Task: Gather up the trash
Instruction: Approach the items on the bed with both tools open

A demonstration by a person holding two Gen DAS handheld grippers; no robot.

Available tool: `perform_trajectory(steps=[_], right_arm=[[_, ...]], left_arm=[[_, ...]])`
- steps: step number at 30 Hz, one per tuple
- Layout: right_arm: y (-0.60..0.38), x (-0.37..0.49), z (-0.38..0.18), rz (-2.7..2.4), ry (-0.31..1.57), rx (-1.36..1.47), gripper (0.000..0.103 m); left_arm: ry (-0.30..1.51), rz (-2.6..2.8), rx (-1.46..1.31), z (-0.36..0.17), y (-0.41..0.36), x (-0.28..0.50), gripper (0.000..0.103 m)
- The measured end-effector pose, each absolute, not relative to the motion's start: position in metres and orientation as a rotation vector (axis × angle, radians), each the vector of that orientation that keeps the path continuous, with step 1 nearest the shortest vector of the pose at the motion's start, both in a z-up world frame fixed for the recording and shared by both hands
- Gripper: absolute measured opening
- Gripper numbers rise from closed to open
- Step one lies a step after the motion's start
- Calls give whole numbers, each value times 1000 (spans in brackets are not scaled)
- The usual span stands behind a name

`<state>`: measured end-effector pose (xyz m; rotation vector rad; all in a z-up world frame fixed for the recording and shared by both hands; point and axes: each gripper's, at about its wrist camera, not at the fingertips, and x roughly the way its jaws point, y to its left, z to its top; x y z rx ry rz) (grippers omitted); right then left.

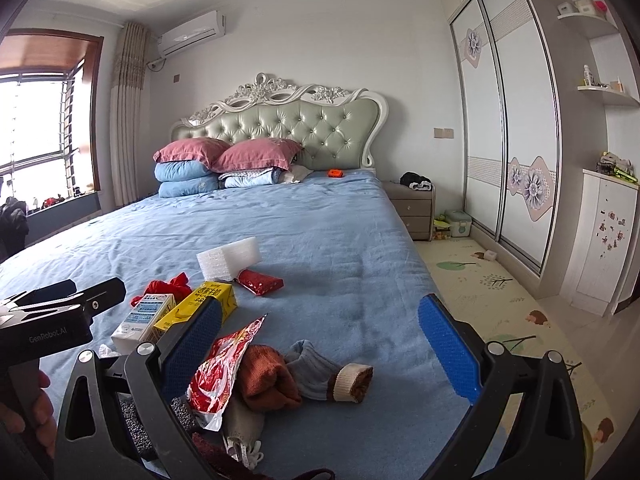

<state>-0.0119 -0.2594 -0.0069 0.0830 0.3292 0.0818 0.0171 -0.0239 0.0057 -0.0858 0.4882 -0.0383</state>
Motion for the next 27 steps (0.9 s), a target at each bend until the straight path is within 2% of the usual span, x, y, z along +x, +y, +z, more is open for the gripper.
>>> perform_trajectory(steps=[27], right_arm=[[-246,-17,-12,162,356,84,95]], left_arm=[[519,-20,-95,-6,-13,16,99]])
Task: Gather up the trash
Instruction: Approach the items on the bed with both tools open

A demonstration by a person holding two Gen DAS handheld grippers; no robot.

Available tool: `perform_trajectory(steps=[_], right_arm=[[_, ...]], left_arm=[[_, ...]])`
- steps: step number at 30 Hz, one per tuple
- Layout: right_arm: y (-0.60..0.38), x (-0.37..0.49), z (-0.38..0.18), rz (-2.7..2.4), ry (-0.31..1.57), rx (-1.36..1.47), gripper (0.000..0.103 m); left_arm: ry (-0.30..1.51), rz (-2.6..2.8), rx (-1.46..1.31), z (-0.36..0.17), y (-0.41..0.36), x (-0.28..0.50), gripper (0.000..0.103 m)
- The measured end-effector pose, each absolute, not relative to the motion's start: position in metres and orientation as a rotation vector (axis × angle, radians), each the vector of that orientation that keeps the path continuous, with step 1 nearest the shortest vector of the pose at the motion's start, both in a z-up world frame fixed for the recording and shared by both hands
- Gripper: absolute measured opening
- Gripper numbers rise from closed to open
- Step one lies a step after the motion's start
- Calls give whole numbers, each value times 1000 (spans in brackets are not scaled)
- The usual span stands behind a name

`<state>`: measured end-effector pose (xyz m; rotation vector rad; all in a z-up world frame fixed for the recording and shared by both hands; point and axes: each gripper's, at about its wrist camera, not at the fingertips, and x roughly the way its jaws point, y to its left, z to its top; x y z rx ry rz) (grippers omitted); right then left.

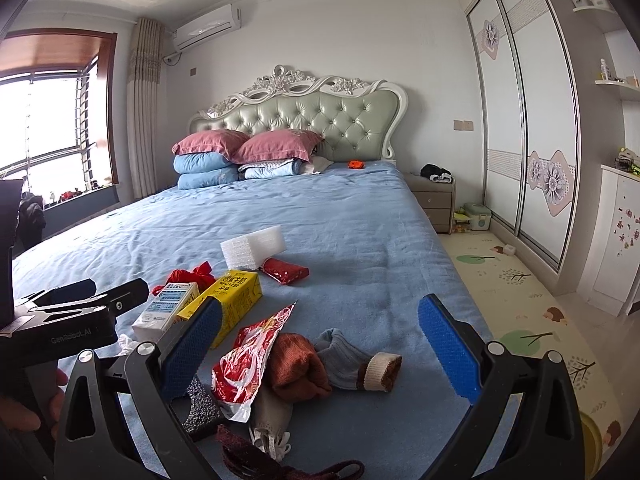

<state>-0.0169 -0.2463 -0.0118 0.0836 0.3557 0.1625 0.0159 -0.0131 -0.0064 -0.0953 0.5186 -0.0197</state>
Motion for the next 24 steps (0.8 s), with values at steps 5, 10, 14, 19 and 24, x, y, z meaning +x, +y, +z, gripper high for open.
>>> perform_trajectory(steps=[5,10,14,19,24], right_arm=[[-241,-22,-11,167,353,74,95],[-238,-27,-9,166,338,64,95],[-238,-29,-7,165,331,65,95],[-235,-32,-6,169,329,61,95],[-233,-34,-6,178,324,58,95]], left_arm=[[499,-10,-92,-4,-9,10,99],[488,-6,-93,-3,-7,6,99],[492,-4,-92,-3,-7,4,99],[499,-2,-98,-5,-5,1,99],[499,-1,-99,-7,-3,0,99]])
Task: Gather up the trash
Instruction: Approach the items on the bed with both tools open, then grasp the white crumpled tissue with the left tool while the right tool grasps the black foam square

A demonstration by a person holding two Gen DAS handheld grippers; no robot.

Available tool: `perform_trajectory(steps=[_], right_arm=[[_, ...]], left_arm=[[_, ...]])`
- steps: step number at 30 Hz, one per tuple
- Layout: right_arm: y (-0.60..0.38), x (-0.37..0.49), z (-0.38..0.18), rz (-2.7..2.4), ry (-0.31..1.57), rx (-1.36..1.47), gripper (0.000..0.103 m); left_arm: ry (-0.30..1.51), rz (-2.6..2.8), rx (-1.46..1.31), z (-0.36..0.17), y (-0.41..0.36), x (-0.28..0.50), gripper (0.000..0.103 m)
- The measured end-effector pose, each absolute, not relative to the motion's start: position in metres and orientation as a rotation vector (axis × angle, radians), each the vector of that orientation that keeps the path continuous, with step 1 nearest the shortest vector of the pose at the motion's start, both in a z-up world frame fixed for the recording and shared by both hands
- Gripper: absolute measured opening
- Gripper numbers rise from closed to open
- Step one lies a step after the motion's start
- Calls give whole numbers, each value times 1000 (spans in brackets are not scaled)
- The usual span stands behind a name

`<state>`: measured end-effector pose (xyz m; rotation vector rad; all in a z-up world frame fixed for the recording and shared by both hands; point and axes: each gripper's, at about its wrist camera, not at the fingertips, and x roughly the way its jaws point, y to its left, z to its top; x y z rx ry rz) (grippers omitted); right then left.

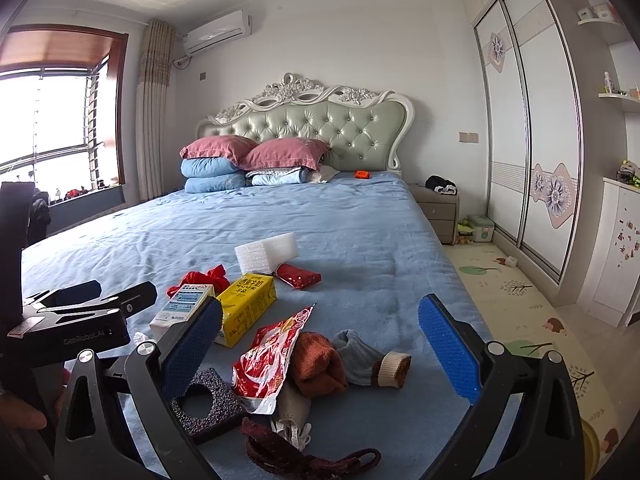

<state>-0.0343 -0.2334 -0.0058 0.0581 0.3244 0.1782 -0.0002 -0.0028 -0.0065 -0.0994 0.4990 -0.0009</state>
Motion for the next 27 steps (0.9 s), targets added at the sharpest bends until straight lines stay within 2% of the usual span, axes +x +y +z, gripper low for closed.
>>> perform_trajectory(steps=[10,27], right_arm=[[-229,-44,-9,201,314,35,95],[-211,-54,-12,254,316,-4,95]], left_arm=[[519,-5,-100,-14,2,-4,99],[702,0,-154,-61,9,12,99]])
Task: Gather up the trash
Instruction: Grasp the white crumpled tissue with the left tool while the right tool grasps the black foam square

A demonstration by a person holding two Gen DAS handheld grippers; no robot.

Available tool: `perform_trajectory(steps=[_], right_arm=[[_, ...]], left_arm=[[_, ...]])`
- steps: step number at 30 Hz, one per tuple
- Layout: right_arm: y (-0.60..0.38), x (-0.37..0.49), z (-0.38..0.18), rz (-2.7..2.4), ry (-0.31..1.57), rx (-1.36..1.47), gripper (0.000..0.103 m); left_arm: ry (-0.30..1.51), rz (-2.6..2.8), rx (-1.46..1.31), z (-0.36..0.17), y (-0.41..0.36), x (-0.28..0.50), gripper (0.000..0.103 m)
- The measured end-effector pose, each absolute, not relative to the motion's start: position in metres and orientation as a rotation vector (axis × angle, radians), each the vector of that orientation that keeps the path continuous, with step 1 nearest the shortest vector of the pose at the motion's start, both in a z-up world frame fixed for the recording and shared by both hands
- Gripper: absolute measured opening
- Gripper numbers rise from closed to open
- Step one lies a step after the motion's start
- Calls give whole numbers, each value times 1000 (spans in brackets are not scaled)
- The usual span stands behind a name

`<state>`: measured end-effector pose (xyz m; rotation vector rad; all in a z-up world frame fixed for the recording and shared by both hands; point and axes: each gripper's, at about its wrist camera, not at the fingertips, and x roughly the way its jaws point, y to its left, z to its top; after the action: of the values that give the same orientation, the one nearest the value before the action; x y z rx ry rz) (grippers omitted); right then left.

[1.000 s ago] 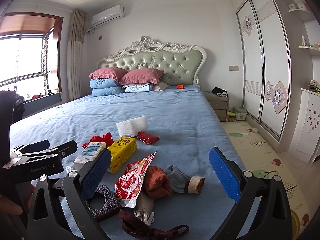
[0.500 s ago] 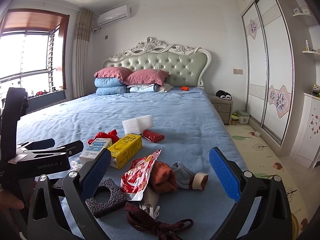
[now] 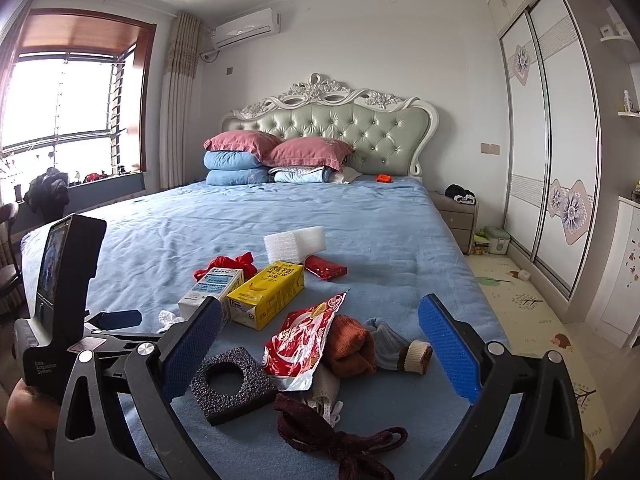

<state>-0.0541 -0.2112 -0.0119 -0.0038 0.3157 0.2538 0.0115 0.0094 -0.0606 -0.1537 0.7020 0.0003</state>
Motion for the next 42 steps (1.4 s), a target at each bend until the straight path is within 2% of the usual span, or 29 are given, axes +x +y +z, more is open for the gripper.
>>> perform_trajectory(steps=[7,9,13,16,27,32,34,38,40,42], right_arm=[[-201,-59,-15,279,324,-24,95],[-197,-60,-17,288,328,-32,95],[-190,-60,-22,326,354,-42,95],[-182,-62,-25,360,366,-59,95],[-148,-56,-31,599,482,-82,94],[-134,-36,-44,646,640,-76,67],[-131,-29,-51,639,693,-68,64],[-124,-22,-61,634,757,-94,42],[-120,-19,-66,631,783,-116,37],[-117,-14,-73,605,806,-144,37]], left_arm=[[733,35,-238,-70,29,23,97],[741,24,-252,-73,32,24,85],[804,-37,-276,-88,32,28,42],[789,-62,-280,-90,33,24,28],[721,-88,-260,-73,55,-4,25],[711,-85,-256,-70,66,-8,25],[710,-90,-251,-70,67,-7,25],[714,-104,-242,-71,66,-6,25],[716,-111,-235,-71,64,-5,25],[718,-120,-231,-70,61,-3,25]])
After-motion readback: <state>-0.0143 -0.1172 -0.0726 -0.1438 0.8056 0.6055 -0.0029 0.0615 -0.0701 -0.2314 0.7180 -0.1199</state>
